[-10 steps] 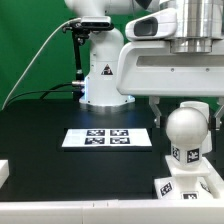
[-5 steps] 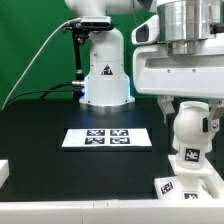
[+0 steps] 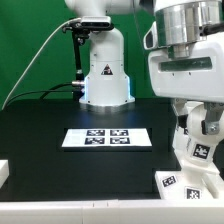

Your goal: Assemble lamp

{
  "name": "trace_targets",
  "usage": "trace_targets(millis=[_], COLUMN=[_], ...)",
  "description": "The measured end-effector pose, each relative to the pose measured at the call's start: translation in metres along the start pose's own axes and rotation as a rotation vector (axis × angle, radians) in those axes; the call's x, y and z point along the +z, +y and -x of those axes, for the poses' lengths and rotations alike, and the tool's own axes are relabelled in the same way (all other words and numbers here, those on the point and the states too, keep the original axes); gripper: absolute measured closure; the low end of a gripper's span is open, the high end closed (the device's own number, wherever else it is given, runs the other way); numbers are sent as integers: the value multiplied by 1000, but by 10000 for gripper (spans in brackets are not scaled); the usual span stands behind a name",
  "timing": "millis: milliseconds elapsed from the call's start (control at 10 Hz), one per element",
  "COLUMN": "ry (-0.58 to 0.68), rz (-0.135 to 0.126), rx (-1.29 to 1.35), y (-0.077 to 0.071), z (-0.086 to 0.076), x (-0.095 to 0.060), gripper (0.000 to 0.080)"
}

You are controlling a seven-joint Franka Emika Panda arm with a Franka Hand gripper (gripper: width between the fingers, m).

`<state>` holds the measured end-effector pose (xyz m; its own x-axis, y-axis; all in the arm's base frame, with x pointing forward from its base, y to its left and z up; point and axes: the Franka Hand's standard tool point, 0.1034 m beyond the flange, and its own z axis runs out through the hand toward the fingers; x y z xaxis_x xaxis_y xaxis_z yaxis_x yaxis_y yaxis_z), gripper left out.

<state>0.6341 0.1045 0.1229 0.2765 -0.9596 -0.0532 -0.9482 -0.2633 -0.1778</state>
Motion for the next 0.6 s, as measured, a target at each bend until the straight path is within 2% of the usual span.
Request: trace_targets(millis=[100,200,400,600], ry=[0,0,1,6], rz=[0,0,1,-7], rx=[-4,-6,-57,-125], y=[0,0,0,0], z=[0,0,-3,-15], x=[0,0,-1,-10], gripper=[267,139,110,101])
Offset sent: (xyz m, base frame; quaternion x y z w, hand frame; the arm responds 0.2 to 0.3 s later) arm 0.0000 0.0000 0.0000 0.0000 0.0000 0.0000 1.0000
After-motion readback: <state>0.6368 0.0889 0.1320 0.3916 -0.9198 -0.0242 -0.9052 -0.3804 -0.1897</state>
